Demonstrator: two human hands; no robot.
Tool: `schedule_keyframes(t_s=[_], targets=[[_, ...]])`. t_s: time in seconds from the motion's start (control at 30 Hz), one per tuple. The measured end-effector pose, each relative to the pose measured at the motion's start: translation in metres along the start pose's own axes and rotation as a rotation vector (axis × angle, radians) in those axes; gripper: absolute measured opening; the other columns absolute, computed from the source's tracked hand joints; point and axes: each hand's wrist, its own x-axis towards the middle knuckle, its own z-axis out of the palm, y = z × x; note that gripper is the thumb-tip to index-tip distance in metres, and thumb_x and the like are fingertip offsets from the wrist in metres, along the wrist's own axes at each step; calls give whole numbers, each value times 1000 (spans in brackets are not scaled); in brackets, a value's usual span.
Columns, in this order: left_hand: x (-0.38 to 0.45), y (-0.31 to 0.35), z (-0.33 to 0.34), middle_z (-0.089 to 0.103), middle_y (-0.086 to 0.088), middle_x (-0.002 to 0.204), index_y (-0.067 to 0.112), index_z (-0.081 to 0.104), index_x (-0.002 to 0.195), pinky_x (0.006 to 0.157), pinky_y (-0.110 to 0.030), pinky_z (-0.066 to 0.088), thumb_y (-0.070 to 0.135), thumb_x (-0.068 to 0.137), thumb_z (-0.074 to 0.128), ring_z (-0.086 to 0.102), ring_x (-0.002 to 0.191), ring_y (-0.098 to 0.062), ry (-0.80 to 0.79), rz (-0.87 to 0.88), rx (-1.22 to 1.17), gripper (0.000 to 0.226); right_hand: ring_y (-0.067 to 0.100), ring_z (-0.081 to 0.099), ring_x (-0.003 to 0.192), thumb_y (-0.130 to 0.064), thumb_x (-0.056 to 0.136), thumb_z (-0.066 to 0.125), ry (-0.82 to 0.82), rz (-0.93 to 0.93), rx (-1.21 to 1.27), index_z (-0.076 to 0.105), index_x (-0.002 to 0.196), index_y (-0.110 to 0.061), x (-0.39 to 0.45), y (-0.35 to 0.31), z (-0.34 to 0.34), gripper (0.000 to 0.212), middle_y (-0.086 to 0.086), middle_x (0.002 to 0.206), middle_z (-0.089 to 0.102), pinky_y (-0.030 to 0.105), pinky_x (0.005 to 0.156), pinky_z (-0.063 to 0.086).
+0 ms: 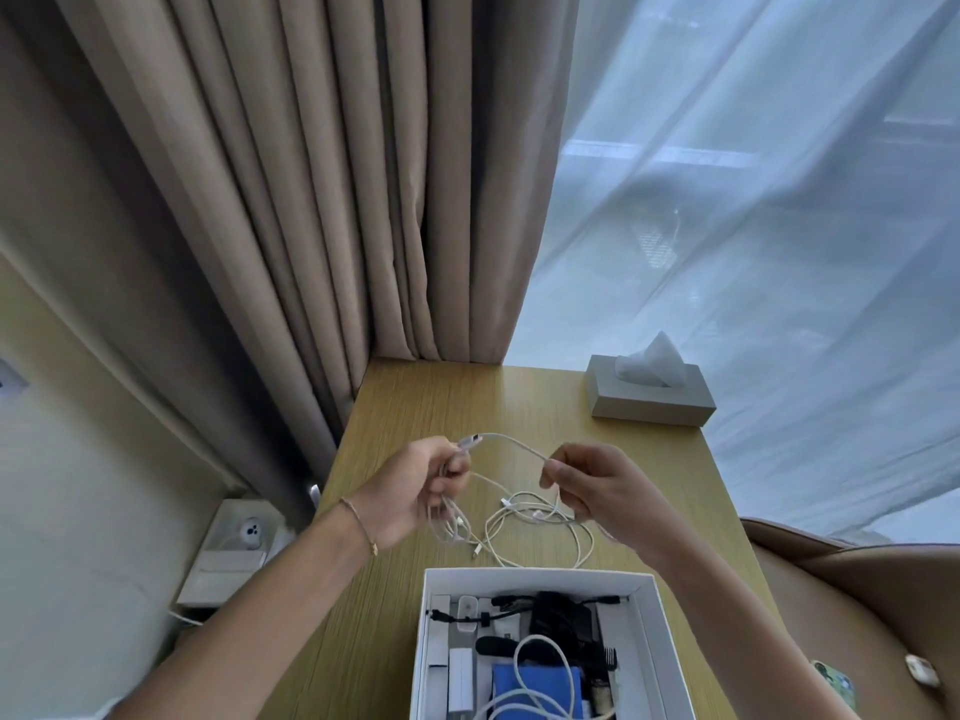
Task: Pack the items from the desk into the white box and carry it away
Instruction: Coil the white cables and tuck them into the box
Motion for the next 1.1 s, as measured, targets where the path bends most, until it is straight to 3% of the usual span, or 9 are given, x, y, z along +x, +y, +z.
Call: schedule_keyframes(t_s=[0.13, 0.33, 0.47, 0.6, 0.67, 0.73, 0.87, 0.97, 1.1], targets=[[0, -6, 6, 33, 2, 67, 16, 50, 87, 63, -31, 45, 26, 92, 55, 34, 58, -12, -40, 22, -104, 13, 11, 42, 46, -10, 104, 50, -35, 19, 83, 67, 83, -4, -3, 2, 6, 28, -3, 51, 49, 26, 52, 43], [4, -26, 41, 56, -5, 73, -5, 62, 106, 63, -30, 44, 34, 88, 74, 50, 63, -16, -11, 176, 42, 45, 17, 54, 50, -29, 105, 52, -183, 59, 65, 71, 76, -15, -6, 2, 40, 37, 5, 59, 60, 31, 51, 51], [5, -25, 52, 56, -16, 63, -2, 67, 83, 57, -32, 46, 43, 90, 63, 52, 53, -23, 170, 232, 48, 46, 18, 57, 42, -45, 102, 52, -227, 174, -13, 68, 64, -14, -7, 4, 48, 52, 6, 53, 63, 30, 48, 48], [9, -15, 47, 51, 3, 56, 24, 54, 48, 68, -33, 41, 50, 95, 55, 48, 51, -10, 435, 238, 64, 53, 16, 49, 42, -48, 100, 54, -227, 190, 18, 59, 61, -16, -13, 13, 53, 50, -1, 49, 50, 28, 49, 45], [8, -5, 34, 61, 1, 61, 24, 60, 53, 71, -35, 48, 46, 98, 54, 60, 60, -12, 516, 245, 15, 50, 15, 39, 43, -42, 101, 56, -213, 197, 117, 53, 63, -16, -19, 21, 50, 46, -3, 50, 41, 28, 48, 40], [7, 5, 18, 58, -4, 57, 18, 58, 65, 74, -41, 55, 41, 101, 51, 65, 64, -24, 443, 239, -225, 42, 13, 29, 45, -38, 101, 57, -225, 200, 224, 48, 66, -15, -27, 30, 42, 43, -3, 53, 34, 23, 45, 30], [5, 17, -10, 27, 6, 47, 22, 36, 62, 41, -23, 42, 46, 101, 48, 33, 36, -9, 416, 196, -537, 47, 14, 22, 51, -39, 95, 64, -212, 171, 310, 48, 73, -13, -41, 48, 13, 37, 0, 62, 26, 19, 47, 28], [2, 12, -21, 24, 9, 49, 27, 39, 61, 36, -19, 27, 54, 86, 68, 23, 39, -7, 515, 203, -330, 47, 16, 26, 55, -37, 87, 74, -144, 150, 455, 61, 79, -10, -44, 57, -11, 31, 3, 64, 26, 22, 53, 34], [1, -4, -10, 29, 7, 53, 30, 42, 64, 39, -19, 30, 63, 73, 77, 22, 43, -12, 408, 224, 116, 50, 18, 30, 57, -31, 89, 70, -101, 34, 619, 69, 99, 3, -35, 47, -29, 36, 0, 62, 32, 35, 66, 32]])
